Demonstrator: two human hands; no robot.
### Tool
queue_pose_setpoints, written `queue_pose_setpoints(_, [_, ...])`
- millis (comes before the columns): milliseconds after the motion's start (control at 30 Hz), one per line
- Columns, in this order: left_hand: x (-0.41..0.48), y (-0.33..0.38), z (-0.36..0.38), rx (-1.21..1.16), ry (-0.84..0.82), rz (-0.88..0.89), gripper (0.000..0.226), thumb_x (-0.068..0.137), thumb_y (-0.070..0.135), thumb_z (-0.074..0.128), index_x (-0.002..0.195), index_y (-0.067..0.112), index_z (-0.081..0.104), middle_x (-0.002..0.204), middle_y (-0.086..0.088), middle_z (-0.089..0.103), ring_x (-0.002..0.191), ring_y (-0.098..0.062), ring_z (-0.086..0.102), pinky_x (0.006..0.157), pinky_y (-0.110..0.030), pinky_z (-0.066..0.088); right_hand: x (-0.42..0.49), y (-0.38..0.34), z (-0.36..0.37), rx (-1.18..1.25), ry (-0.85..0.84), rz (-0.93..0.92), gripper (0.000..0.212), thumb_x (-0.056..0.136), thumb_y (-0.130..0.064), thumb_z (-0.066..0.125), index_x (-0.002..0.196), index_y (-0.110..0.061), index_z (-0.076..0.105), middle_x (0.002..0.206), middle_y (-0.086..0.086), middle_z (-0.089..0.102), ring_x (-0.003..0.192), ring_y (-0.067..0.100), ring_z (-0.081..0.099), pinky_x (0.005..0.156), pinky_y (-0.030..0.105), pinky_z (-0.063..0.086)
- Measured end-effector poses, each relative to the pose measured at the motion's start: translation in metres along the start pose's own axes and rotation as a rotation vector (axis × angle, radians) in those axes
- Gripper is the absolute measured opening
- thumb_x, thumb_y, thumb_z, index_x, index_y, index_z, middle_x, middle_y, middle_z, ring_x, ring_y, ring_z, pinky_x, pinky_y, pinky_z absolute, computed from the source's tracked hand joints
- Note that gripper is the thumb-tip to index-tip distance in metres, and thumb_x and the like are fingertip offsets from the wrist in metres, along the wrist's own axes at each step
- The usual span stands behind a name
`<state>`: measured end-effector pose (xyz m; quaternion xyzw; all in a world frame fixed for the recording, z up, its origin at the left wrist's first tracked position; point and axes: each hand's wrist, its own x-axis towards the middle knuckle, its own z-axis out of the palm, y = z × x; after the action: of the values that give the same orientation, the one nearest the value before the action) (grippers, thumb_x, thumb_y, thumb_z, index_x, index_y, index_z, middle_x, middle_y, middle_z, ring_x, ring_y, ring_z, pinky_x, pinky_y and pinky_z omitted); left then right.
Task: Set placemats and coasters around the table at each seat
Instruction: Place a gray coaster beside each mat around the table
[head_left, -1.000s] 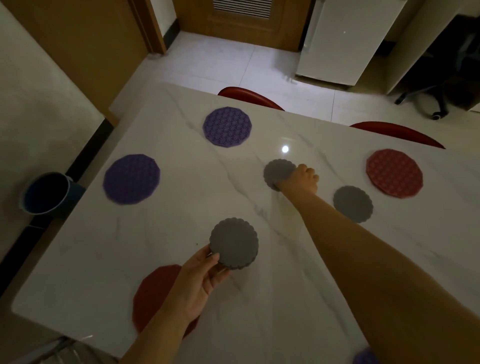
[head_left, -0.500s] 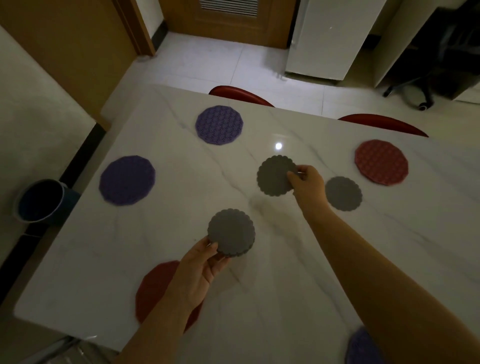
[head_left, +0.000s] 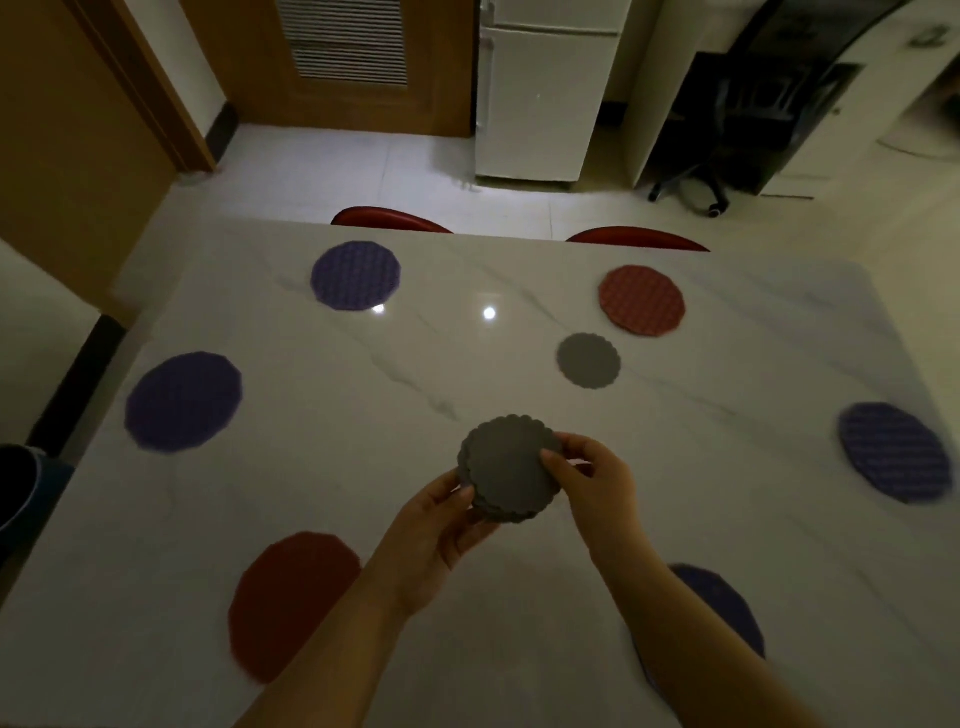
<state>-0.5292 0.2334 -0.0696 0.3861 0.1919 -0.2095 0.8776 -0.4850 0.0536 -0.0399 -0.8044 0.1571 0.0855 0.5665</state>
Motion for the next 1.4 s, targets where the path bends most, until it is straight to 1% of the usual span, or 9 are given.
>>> queue_pose_setpoints(133, [-0.001, -0.017, 0.021, 0.02, -0.037, -0.066, 0.043, 0.083, 0.015, 0.064, 0.126, 0.013, 0.059, 0.124, -0.014, 0.066, 0.112, -0.033, 0.064, 0.081, -0.031, 0.056, -0.015, 0.014, -0.022, 0.023, 0.049, 0.019, 0.029, 0.087, -0.024, 0.063, 0.116, -0.018, 0.062, 0.104, -0.003, 0.067, 0.09, 0.012, 0.065, 0.077, 0.031, 0.058])
queue_pose_setpoints(233, [-0.003, -0.026, 0.033, 0.042, -0.07, -0.094, 0.041, 0.083, 0.016, 0.063, 0.124, 0.014, 0.061, 0.124, -0.015, 0.066, 0.112, -0.033, 0.064, 0.082, -0.031, 0.056, -0.025, 0.023, -0.037, -0.016, 0.076, 0.015, 0.036, 0.088, -0.023, 0.062, 0.123, -0.017, 0.06, 0.11, 0.002, 0.066, 0.089, 0.015, 0.065, 0.081, 0.039, 0.058])
queue_pose_setpoints(567, [-0.001, -0.039, 0.056, 0.153, -0.056, -0.068, 0.038, 0.084, 0.016, 0.062, 0.123, 0.012, 0.062, 0.12, -0.012, 0.069, 0.11, -0.03, 0.065, 0.082, -0.028, 0.056, -0.025, 0.038, -0.061, -0.136, 0.096, -0.058, 0.04, 0.089, -0.029, 0.06, 0.128, -0.019, 0.056, 0.118, -0.001, 0.061, 0.092, 0.018, 0.062, 0.081, 0.031, 0.055])
queue_pose_setpoints(700, [0.011, -0.037, 0.057, 0.175, -0.001, -0.028, 0.037, 0.085, 0.013, 0.059, 0.122, 0.011, 0.061, 0.115, -0.011, 0.071, 0.106, -0.028, 0.067, 0.079, -0.027, 0.057, 0.007, 0.035, -0.067, -0.152, 0.096, -0.047, 0.034, 0.091, -0.036, 0.056, 0.122, -0.024, 0.058, 0.112, -0.006, 0.063, 0.083, 0.001, 0.056, 0.069, 0.016, 0.044])
queue_pose_setpoints(867, [0.029, -0.031, 0.057, 0.186, 0.009, 0.021, 0.035, 0.089, 0.012, 0.054, 0.123, 0.015, 0.061, 0.118, -0.007, 0.07, 0.108, -0.027, 0.066, 0.08, -0.027, 0.057, 0.098, 0.023, -0.076, -0.264, 0.148, -0.007, 0.039, 0.089, -0.038, 0.057, 0.122, -0.019, 0.055, 0.117, 0.0, 0.061, 0.093, 0.009, 0.052, 0.079, 0.026, 0.042])
queue_pose_setpoints(1000, [0.044, -0.028, 0.058, 0.165, 0.021, 0.028, 0.04, 0.083, 0.016, 0.059, 0.122, 0.017, 0.061, 0.119, -0.007, 0.07, 0.109, -0.027, 0.066, 0.079, -0.027, 0.057, 0.162, 0.022, -0.071, -0.393, 0.075, 0.061, 0.045, 0.088, -0.031, 0.059, 0.128, -0.013, 0.051, 0.124, 0.009, 0.058, 0.106, 0.023, 0.056, 0.086, 0.035, 0.048])
queue_pose_setpoints(1100, [0.058, -0.027, 0.056, 0.157, 0.043, 0.034, 0.04, 0.084, 0.015, 0.057, 0.124, 0.016, 0.06, 0.121, -0.008, 0.069, 0.11, -0.028, 0.065, 0.081, -0.027, 0.057, 0.189, 0.028, -0.061, -0.578, 0.014, 0.091, 0.049, 0.087, -0.029, 0.056, 0.132, -0.011, 0.046, 0.13, 0.014, 0.051, 0.116, 0.031, 0.048, 0.096, 0.043, 0.043])
queue_pose_setpoints(1267, [0.077, -0.022, 0.052, 0.129, 0.076, 0.034, 0.04, 0.087, 0.013, 0.054, 0.127, 0.013, 0.058, 0.123, -0.008, 0.068, 0.113, -0.027, 0.064, 0.082, -0.028, 0.056, 0.21, 0.032, -0.044, -0.761, 0.007, 0.132, 0.069, 0.08, -0.043, 0.064, 0.134, -0.009, 0.037, 0.13, 0.014, 0.043, 0.118, 0.032, 0.041, 0.097, 0.043, 0.039])
queue_pose_setpoints(1400, [0.085, -0.018, 0.049, 0.124, 0.083, 0.036, 0.042, 0.087, 0.014, 0.055, 0.129, 0.011, 0.056, 0.124, -0.008, 0.067, 0.114, -0.027, 0.063, 0.083, -0.029, 0.056, 0.221, 0.028, -0.039, -0.767, 0.037, 0.175, 0.071, 0.074, -0.035, 0.07, 0.13, -0.007, 0.037, 0.126, 0.013, 0.042, 0.115, 0.031, 0.041, 0.097, 0.04, 0.038])
